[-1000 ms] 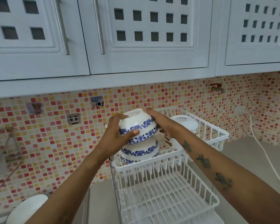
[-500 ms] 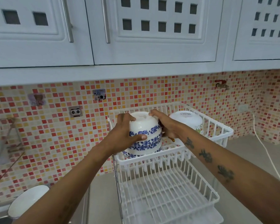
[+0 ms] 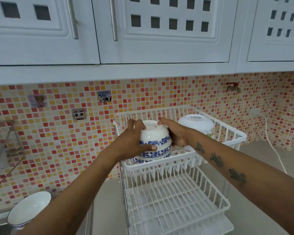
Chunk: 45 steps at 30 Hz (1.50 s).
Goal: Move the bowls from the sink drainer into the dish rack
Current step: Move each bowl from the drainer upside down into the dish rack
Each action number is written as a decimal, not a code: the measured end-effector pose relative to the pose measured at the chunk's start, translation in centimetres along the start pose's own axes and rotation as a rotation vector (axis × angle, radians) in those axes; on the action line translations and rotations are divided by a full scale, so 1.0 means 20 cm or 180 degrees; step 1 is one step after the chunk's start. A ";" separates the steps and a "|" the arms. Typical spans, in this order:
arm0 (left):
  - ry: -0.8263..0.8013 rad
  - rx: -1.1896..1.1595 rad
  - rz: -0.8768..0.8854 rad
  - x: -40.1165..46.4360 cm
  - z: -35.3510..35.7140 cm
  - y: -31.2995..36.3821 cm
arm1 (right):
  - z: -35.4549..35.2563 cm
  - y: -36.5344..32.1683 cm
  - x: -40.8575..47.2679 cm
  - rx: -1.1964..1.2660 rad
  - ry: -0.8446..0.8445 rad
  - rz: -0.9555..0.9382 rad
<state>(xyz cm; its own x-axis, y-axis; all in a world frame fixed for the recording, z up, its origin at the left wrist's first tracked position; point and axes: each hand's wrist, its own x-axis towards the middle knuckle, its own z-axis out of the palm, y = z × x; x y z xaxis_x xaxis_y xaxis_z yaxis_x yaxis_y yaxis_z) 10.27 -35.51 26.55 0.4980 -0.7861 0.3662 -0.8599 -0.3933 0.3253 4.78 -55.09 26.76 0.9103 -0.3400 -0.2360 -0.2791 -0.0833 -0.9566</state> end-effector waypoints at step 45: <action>0.1088 -0.3305 -0.3996 -1.70 -0.06 -1.94 | 2.16 0.36 0.32 -0.0774 -0.1141 -0.0362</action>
<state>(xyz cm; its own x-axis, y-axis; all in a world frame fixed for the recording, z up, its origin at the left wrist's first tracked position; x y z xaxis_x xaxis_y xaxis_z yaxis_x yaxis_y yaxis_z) 26.82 7.09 2.50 0.8968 -0.0584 -0.4386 0.4334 -0.0845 0.8973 21.83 -17.31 11.00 0.9758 0.0265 -0.2170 -0.1960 -0.3338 -0.9221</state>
